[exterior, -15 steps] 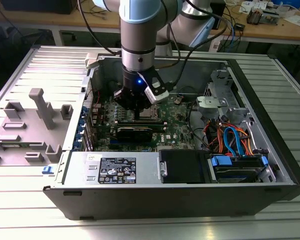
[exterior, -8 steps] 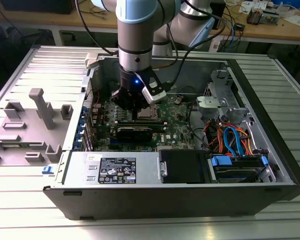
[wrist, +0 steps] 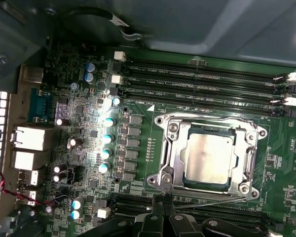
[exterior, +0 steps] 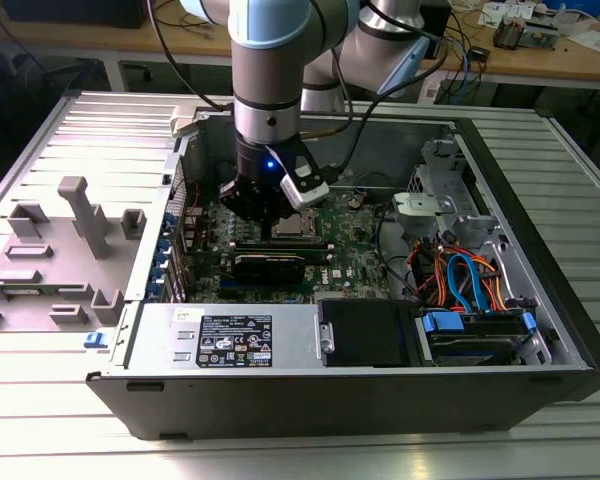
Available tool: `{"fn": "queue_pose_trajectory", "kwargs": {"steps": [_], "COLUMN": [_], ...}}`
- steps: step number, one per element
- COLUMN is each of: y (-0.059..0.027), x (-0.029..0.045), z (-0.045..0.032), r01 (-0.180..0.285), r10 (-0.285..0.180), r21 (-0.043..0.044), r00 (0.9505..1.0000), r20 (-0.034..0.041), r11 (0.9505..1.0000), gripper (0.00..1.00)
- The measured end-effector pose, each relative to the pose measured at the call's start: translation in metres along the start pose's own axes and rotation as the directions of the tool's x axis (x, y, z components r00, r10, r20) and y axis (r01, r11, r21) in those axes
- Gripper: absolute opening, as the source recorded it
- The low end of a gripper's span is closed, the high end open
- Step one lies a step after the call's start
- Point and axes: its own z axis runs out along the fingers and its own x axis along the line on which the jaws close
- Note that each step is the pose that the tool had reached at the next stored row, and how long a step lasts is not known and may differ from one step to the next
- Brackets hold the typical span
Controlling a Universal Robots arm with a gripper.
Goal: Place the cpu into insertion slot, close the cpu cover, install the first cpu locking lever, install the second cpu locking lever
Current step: 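Install the second cpu locking lever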
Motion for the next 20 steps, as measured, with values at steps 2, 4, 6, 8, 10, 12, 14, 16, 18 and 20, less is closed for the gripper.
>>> {"fn": "queue_pose_trajectory", "kwargs": {"steps": [2,4,6,8,10,12,14,16,18,20], "y": [0.0002,0.0003,0.0003,0.0007,0.0009,0.0011,0.0012,0.0013,0.0013,0.0014], "x": [0.0000,0.0002,0.0006,0.0025,0.0034,0.0041,0.0045,0.0048,0.0049,0.0051], "z": [0.0010,0.0019,0.0028,0.0044,0.0074,0.0101,0.0107,0.0117,0.0125,0.0134], "r01": [0.000,0.001,0.001,0.003,0.005,0.007,0.008,0.011,0.012,0.014], "r10": [0.000,-0.001,-0.001,-0.003,-0.005,-0.007,-0.008,-0.010,-0.012,-0.014], "r21": [-0.0090,-0.0135,-0.0143,-0.0169,-0.0198,-0.0267,-0.0329,-0.0435,-0.0486,-0.0533], "r00": [1.0000,1.0000,1.0000,1.0000,1.0000,1.0000,1.0000,0.9999,0.9999,0.9999], "r20": [0.0012,0.0019,0.0020,0.0023,0.0027,0.0037,0.0046,0.0061,0.0070,0.0076], "r11": [1.0000,0.9999,0.9999,0.9999,0.9998,0.9996,0.9994,0.9990,0.9987,0.9985], "gripper": [0.11,0.11,0.11,0.11,0.11,0.11,0.11,0.11,0.11,0.11]}}
